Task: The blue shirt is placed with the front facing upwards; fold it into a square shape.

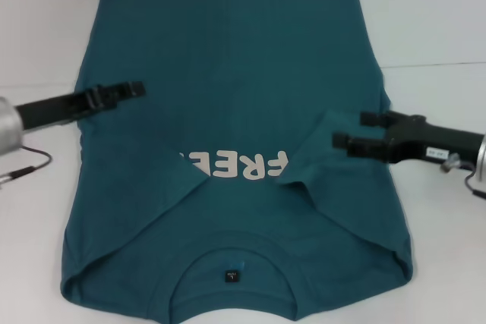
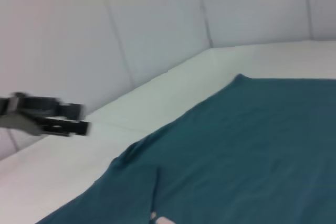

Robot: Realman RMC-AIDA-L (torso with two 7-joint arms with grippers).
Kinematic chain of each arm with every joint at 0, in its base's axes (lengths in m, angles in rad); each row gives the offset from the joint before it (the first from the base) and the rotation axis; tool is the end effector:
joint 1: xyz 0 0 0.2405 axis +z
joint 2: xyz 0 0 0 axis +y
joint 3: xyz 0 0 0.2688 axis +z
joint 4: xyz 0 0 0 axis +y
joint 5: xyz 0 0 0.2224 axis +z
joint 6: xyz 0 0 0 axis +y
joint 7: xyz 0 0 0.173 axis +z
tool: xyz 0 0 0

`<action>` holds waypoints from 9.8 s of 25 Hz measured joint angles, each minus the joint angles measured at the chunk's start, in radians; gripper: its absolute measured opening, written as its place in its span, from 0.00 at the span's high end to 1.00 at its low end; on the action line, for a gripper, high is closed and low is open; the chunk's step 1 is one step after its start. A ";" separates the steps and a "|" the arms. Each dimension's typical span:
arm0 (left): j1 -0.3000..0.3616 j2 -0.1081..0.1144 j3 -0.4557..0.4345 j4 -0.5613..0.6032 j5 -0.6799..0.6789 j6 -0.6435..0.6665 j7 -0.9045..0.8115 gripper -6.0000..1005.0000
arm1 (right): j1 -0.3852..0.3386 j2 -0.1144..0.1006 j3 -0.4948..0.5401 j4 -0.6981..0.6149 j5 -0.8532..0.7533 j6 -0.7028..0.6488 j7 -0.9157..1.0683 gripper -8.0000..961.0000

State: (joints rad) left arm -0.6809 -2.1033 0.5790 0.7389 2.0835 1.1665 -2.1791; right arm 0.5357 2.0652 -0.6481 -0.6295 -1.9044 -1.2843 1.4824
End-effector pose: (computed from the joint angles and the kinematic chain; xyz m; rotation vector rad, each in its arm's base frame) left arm -0.2539 0.4522 0.0025 -2.1060 -1.4500 -0.7890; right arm 0.2932 0.4007 -0.0083 -2.3837 0.8357 0.6789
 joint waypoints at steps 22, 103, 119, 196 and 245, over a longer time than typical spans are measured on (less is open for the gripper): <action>0.145 0.032 -0.208 0.037 -0.009 0.420 0.296 0.22 | 0.063 -0.056 -0.021 -0.475 -0.632 -0.402 0.926 0.08; 0.130 0.029 -0.209 -0.001 -0.024 0.331 0.294 0.23 | 0.263 -0.010 -0.267 -0.216 -0.952 -0.272 1.167 0.57; 0.128 0.029 -0.210 0.000 -0.023 0.316 0.289 0.23 | 0.264 -0.036 -0.295 -0.228 -0.952 -0.298 1.150 0.94; 0.043 0.087 -0.066 0.105 0.614 0.437 -0.382 0.23 | 0.282 -0.034 -0.332 -0.266 -0.952 -0.368 1.074 0.94; 0.020 0.084 0.005 0.034 0.642 0.359 -0.402 0.49 | 0.284 -0.034 -0.331 -0.266 -0.952 -0.373 1.052 0.95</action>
State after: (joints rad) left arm -0.6611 -2.0191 0.5839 0.7730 2.7258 1.5255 -2.5809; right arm 0.8197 2.0309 -0.9791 -0.8959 -2.8563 -1.6576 2.5341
